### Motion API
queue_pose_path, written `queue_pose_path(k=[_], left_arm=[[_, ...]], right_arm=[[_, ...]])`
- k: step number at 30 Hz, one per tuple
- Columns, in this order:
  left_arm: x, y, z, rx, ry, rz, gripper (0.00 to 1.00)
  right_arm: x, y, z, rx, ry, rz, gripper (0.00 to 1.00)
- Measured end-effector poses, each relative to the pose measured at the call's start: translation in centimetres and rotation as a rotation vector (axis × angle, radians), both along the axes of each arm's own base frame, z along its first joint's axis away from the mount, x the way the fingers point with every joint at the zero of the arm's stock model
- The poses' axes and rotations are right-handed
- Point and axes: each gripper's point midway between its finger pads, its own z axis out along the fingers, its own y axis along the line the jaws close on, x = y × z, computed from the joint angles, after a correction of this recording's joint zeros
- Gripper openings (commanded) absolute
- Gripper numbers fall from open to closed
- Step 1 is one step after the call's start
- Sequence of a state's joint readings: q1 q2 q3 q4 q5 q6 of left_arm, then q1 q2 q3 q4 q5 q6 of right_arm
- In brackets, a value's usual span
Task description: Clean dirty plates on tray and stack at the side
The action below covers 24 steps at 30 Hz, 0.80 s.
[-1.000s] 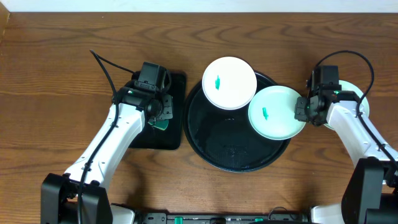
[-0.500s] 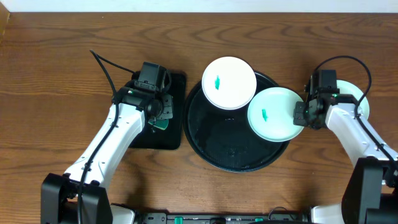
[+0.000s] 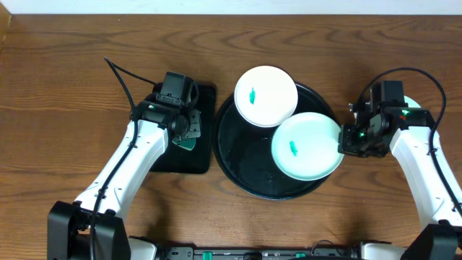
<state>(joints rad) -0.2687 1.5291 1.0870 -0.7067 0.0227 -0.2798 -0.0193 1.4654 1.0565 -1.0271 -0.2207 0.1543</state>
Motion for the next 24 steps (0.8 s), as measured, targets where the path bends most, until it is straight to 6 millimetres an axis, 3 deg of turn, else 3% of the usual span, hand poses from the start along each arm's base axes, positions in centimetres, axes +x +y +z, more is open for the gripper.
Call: queue_pose_path(k=[5, 10, 17, 20, 21, 23, 24], left_arm=[[0.0, 0.0, 0.0, 0.0, 0.0, 0.0, 0.08], [0.0, 0.0, 0.0, 0.0, 0.0, 0.0, 0.08], [0.0, 0.0, 0.0, 0.0, 0.0, 0.0, 0.08], [0.0, 0.0, 0.0, 0.0, 0.0, 0.0, 0.08], [0.0, 0.0, 0.0, 0.0, 0.0, 0.0, 0.08], [0.0, 0.0, 0.0, 0.0, 0.0, 0.0, 0.08], [0.0, 0.0, 0.0, 0.0, 0.0, 0.0, 0.08]], right_arm=[[-1.1, 1.0, -0.9, 0.07, 0.055, -0.071, 0.01], [-2.1, 1.4, -4.2, 0.111, 0.106, -0.251, 0.01], [-4.2, 2.1, -7.7, 0.133, 0.158, -0.36, 0.02], [-3.6, 2.8, -7.8, 0.14, 0.128, -0.344, 0.19], [-3.3, 3.2, -7.7, 0.144, 0.114, -0.332, 0.32], [-2.7, 4.4, -7.6, 0.144, 0.078, -0.277, 0.45], [-2.7, 4.5, -7.6, 0.139, 0.071, -0.263, 0.44]])
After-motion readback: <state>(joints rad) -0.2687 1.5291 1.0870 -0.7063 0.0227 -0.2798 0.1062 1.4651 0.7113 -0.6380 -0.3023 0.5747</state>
